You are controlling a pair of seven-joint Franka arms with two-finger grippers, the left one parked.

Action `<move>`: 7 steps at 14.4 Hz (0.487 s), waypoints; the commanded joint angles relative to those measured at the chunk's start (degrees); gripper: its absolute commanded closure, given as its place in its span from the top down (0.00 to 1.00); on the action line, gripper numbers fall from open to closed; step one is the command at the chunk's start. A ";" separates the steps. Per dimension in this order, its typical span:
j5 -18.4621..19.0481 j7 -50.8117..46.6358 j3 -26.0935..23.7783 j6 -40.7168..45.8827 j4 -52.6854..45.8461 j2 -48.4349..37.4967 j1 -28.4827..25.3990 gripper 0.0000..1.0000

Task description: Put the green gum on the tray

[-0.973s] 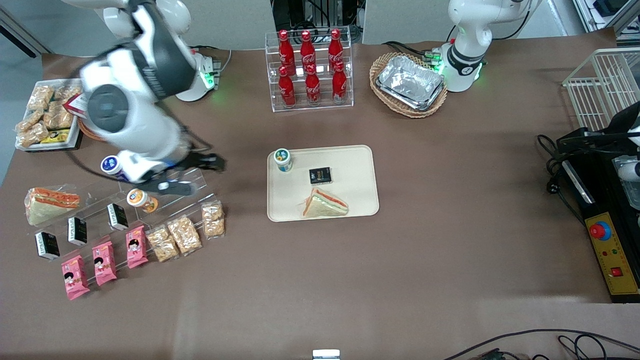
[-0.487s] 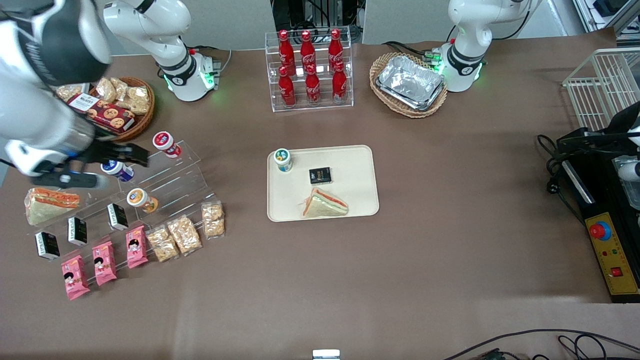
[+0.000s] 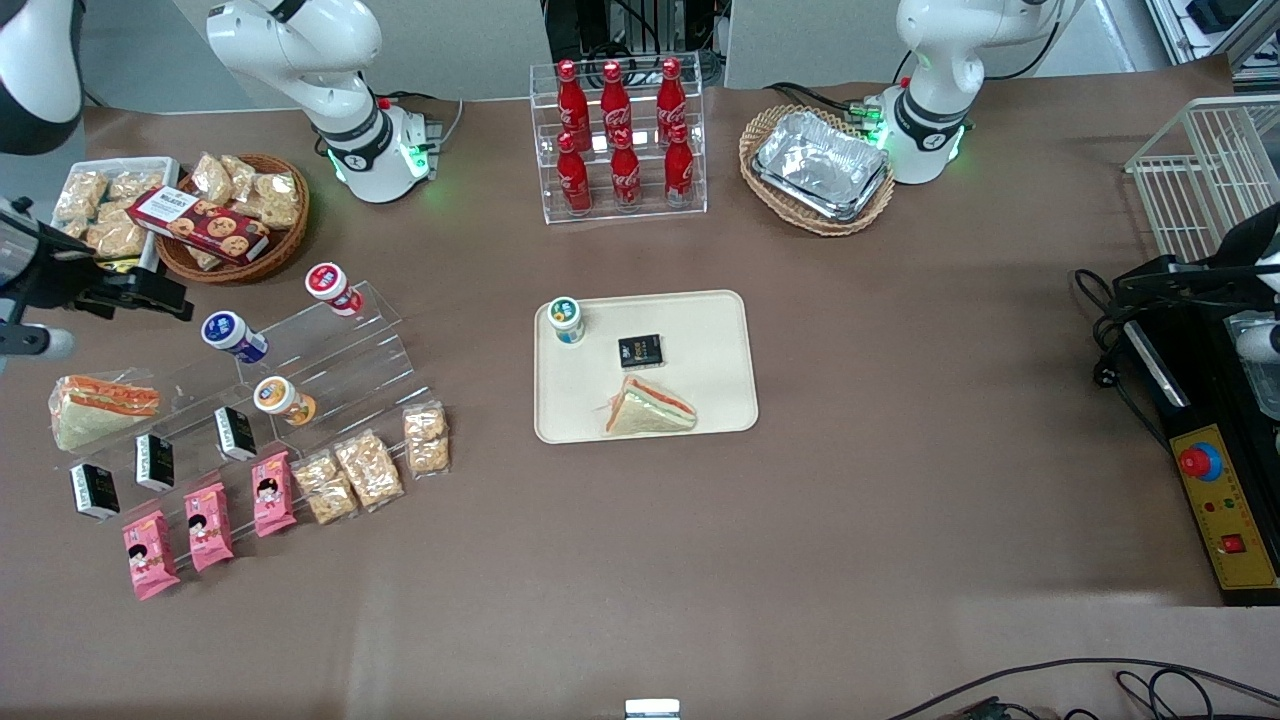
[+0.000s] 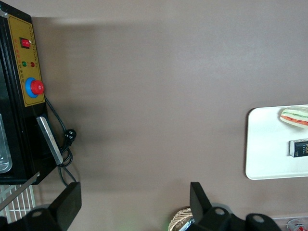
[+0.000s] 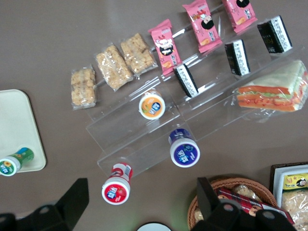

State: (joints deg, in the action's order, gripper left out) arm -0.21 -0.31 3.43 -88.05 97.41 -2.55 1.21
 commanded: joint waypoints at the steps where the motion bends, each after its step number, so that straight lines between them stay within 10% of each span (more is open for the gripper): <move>1: -0.41 2.32 1.48 -0.89 2.97 -2.54 -0.42 1.00; 7: -0.84 4.00 1.49 -2.83 2.88 -2.11 -0.42 1.00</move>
State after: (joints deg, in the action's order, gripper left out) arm -0.21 2.68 4.57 -88.69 99.02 -3.76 1.15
